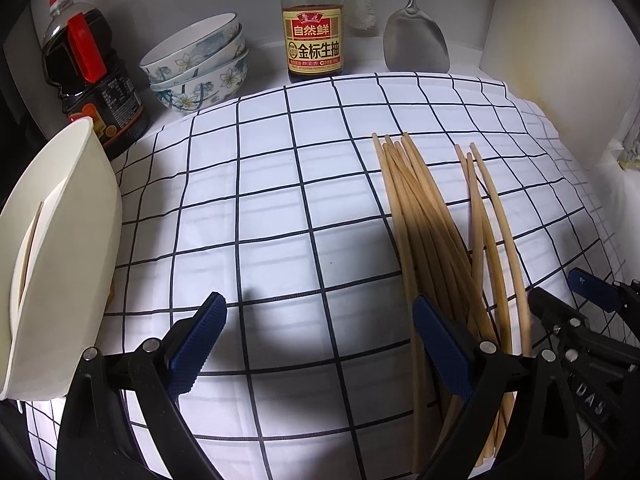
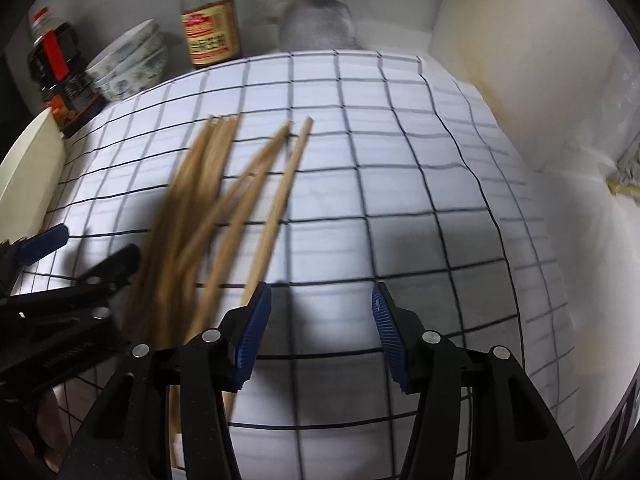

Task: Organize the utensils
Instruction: 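Close the right tool on a chopstick while the left tool grasps another, then carry both held chopsticks over the white bowl and lower them inside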

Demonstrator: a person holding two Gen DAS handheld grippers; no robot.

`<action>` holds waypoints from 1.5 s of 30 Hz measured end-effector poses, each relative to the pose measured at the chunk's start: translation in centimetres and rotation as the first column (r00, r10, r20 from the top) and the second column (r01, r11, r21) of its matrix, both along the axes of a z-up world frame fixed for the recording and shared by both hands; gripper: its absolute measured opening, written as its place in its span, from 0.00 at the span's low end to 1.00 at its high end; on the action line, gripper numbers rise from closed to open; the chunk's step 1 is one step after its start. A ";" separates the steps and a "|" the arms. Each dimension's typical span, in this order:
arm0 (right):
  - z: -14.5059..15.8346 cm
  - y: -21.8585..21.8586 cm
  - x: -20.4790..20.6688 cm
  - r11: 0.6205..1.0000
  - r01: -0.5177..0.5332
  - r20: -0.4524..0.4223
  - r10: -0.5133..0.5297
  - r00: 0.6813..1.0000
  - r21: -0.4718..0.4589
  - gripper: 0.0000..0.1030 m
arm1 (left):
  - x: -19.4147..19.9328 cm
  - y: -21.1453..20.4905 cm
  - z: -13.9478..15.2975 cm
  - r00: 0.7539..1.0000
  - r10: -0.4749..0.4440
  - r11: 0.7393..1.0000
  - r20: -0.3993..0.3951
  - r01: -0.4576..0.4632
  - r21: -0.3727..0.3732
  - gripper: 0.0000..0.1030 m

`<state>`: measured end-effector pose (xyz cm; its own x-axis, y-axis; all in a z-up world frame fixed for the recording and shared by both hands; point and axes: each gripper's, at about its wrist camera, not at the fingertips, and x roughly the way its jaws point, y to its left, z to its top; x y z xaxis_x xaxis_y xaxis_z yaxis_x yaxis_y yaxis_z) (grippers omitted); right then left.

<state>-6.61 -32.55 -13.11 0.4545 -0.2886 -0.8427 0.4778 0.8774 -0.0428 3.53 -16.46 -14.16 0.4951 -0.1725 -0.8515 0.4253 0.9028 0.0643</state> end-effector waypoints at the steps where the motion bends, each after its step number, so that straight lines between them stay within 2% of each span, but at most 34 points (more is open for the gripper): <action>1: 0.1 -0.2 -0.2 1.000 0.004 0.005 -0.004 1.000 0.002 0.49 | 0.0 0.0 0.0 1.000 -0.001 1.000 0.002 0.001 -0.001 0.90; 5: 0.2 -0.6 -0.5 1.000 0.003 0.020 -0.003 1.000 0.009 0.49 | 0.0 -0.4 -0.1 1.000 -0.008 1.000 0.000 0.008 0.001 0.90; 8: 0.5 -0.5 -0.3 0.999 -0.012 0.054 0.010 0.998 0.052 0.49 | 0.0 -0.6 -0.3 1.000 -0.012 1.000 -0.003 0.012 0.004 0.90; 16: 0.3 0.4 1.0 0.997 -0.048 0.041 0.045 0.998 0.066 0.49 | 0.2 -0.7 -0.9 1.000 -0.011 1.000 -0.008 0.011 0.016 0.91; 19: 0.2 0.7 1.3 0.997 -0.052 0.031 0.050 0.998 0.053 0.49 | 0.5 -0.4 -1.0 1.000 -0.002 1.000 -0.019 0.002 0.005 0.92; 22: 0.0 1.3 2.0 0.997 -0.072 -0.001 0.072 0.997 -0.007 0.49 | 0.8 -0.1 -1.1 1.000 0.011 1.000 -0.028 -0.011 -0.008 0.93; 27: 0.0 1.2 1.9 0.995 -0.083 -0.015 0.082 0.997 -0.058 0.50 | 1.4 0.1 -1.2 0.999 0.021 1.000 -0.038 -0.022 -0.020 0.92; 29: -0.1 1.0 1.7 0.995 -0.087 -0.018 0.086 0.996 -0.053 0.50 | 1.5 0.1 -1.1 0.999 0.020 1.000 -0.038 -0.021 -0.020 0.91; 30: -0.1 0.9 1.6 0.995 -0.087 -0.017 0.086 0.996 -0.046 0.50 | 1.5 0.2 -1.1 0.999 0.015 0.999 -0.040 -0.016 -0.030 0.88; 32: -0.1 0.9 1.5 0.996 -0.091 -0.012 0.091 0.996 -0.023 0.48 | 1.3 0.0 -0.9 1.000 0.002 0.999 -0.029 -0.003 -0.040 0.74; 33: 0.0 1.0 1.6 0.995 -0.097 -0.011 0.097 0.995 -0.019 0.42 | 1.0 -0.3 -0.7 1.000 -0.019 0.999 -0.022 0.018 -0.042 0.70; 34: 0.0 1.3 1.7 0.994 -0.110 -0.012 0.110 0.994 -0.021 0.39 | 0.8 -0.6 -0.6 0.999 -0.035 0.998 -0.020 0.034 -0.043 0.60; 35: 0.1 1.7 1.9 0.991 -0.130 -0.012 0.129 0.992 -0.023 0.27 | 0.6 -0.9 -0.5 0.999 -0.047 0.998 -0.019 0.047 -0.044 0.50; 36: 0.1 2.0 2.1 0.990 -0.140 -0.013 0.140 0.990 -0.026 0.17 | 0.3 -1.3 -0.4 0.997 -0.069 0.997 -0.021 0.068 -0.046 0.45; 38: 0.1 2.3 2.4 0.989 -0.146 -0.017 0.146 0.989 -0.032 0.08 | 0.0 -1.8 -0.2 0.995 -0.094 0.995 -0.024 0.093 -0.047 0.23; 40: 0.1 1.8 2.2 0.991 -0.134 0.001 0.134 0.991 0.005 0.06 | -0.2 -2.2 -0.1 0.992 -0.118 0.992 -0.035 0.116 -0.049 0.07; 45: 0.3 0.6 1.3 0.993 -0.090 0.026 0.088 0.996 0.077 0.06 | -0.3 -1.7 0.1 0.991 -0.107 0.993 -0.075 0.102 -0.067 0.07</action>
<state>-5.32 -31.92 -12.83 0.4943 -0.1799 -0.8505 0.3977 0.9168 0.0372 3.28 -18.20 -14.09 0.4035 -0.2740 -0.8730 0.5193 0.8541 -0.0281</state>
